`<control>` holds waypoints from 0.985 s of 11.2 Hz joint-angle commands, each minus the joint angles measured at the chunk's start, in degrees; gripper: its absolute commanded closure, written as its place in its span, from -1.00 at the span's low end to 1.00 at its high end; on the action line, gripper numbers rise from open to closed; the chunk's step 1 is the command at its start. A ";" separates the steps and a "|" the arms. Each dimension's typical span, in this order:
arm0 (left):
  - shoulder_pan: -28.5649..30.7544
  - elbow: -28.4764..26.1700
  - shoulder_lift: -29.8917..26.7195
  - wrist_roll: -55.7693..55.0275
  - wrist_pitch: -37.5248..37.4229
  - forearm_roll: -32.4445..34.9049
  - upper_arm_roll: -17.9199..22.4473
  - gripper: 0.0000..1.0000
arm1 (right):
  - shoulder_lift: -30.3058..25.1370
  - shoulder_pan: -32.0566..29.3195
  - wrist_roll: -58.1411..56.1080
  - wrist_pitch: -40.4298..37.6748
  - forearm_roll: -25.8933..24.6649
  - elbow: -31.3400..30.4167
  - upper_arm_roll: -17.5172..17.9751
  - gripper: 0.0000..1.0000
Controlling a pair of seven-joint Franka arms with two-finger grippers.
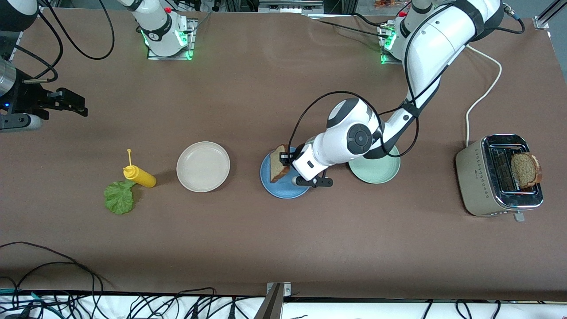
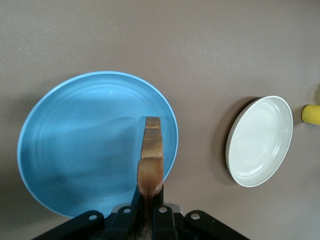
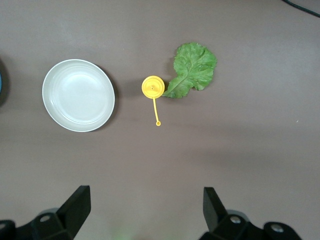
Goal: Make sandwich in blue plate with both arms
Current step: 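Lower the bread onto the blue plate and open the left gripper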
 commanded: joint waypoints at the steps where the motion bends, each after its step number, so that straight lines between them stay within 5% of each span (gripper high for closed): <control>1: 0.29 1.63 0.93 -0.04 0.00 -0.31 0.17 0.69 | -0.22 -0.09 -0.87 0.09 1.12 -0.07 -0.10 -1.00; 3: 0.55 1.63 0.93 -0.13 0.00 -0.23 0.25 0.37 | -0.22 -0.09 -0.87 0.09 1.12 -0.07 -0.10 -1.00; 4: 0.82 1.63 0.85 -0.13 0.00 -0.23 0.25 -0.08 | -0.22 -0.09 -0.87 0.09 1.12 -0.07 -0.10 -1.00; 5: 1.17 1.63 0.50 -0.13 0.00 -0.14 0.25 -0.99 | -0.22 -0.09 -0.87 0.09 1.12 -0.07 -0.10 -1.00; 11: 2.49 1.54 -2.93 -0.22 -1.05 0.30 2.08 -1.00 | -0.22 -0.09 -0.87 0.09 1.12 -0.07 -0.10 -1.00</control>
